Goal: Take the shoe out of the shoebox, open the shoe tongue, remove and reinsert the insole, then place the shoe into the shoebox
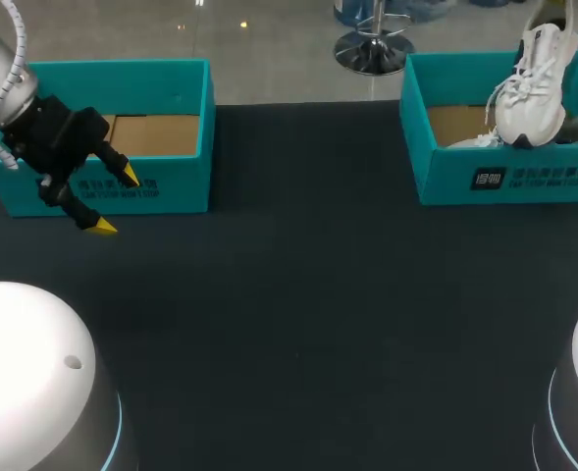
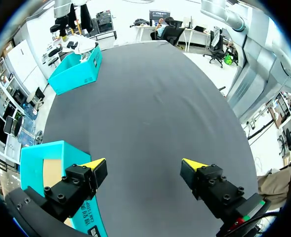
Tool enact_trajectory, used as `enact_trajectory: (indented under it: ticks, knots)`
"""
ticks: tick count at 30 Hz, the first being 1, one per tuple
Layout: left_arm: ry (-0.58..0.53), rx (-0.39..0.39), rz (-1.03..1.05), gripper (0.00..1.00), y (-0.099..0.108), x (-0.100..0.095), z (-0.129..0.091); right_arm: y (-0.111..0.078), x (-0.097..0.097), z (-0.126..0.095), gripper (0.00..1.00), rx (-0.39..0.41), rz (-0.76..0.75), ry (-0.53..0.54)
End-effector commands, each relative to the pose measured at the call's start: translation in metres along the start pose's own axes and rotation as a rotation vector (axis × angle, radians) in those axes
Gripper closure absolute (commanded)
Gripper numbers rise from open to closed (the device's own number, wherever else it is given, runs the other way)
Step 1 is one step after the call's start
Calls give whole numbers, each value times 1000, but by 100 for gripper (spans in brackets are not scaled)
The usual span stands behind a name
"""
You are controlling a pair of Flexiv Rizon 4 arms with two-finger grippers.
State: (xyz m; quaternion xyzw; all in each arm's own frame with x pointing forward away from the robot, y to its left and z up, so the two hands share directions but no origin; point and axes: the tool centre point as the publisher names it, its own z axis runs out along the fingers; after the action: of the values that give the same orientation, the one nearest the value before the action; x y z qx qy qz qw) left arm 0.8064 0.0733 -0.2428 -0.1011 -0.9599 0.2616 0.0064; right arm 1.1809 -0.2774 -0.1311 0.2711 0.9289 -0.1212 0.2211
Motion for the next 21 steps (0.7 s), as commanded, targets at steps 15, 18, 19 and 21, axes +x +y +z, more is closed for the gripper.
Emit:
enact_trajectory:
  ticks: [15,18,19,21]
  knots:
    - [2,-3,0,0,0,0,0,5,-28,11,100,31,-5,67]
    - [2,-3,0,0,0,0,0,5,-28,11,100,31,-5,67]
    - [2,-3,0,0,0,0,0,5,-26,7,100,28,46,101]
    - [2,-3,0,0,0,0,0,2,-23,4,100,80,168,150]
